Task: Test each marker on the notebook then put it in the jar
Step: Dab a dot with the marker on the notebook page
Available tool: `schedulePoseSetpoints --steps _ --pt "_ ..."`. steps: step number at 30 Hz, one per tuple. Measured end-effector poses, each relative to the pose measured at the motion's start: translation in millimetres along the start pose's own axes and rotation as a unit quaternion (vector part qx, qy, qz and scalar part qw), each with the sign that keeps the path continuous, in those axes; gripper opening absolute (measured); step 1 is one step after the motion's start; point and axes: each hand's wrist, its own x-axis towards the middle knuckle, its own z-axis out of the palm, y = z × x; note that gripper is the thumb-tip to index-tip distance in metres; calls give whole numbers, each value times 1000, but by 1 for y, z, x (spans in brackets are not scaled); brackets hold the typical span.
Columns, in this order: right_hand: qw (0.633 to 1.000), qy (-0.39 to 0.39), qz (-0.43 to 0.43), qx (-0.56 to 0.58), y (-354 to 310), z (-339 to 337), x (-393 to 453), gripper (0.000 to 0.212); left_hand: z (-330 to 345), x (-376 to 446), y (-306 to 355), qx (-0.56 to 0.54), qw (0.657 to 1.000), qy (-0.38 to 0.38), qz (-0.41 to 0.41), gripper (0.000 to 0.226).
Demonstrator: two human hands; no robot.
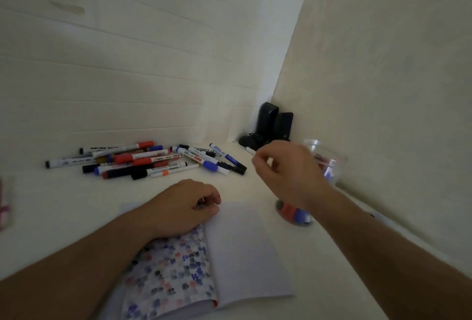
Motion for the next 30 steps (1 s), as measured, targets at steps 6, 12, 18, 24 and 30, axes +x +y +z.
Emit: schedulePoseSetpoints --steps 6,12,18,24,30 --pt "982 -158 108 5 -2 128 46 31 1 1 0 -6 1000 21 11 19" --pt "978 -158 126 -52 9 181 90 38 2 2 -3 10 1000 22 12 19" --pt "988 -86 127 26 2 157 92 34 -1 2 -1 -19 998 50 -18 20" --pt "840 -200 200 463 -21 95 34 29 -12 0 5 -195 963 170 -80 42" --pt "690 -249 258 629 -24 91 -4 23 -11 -1 11 -46 987 152 -14 29"
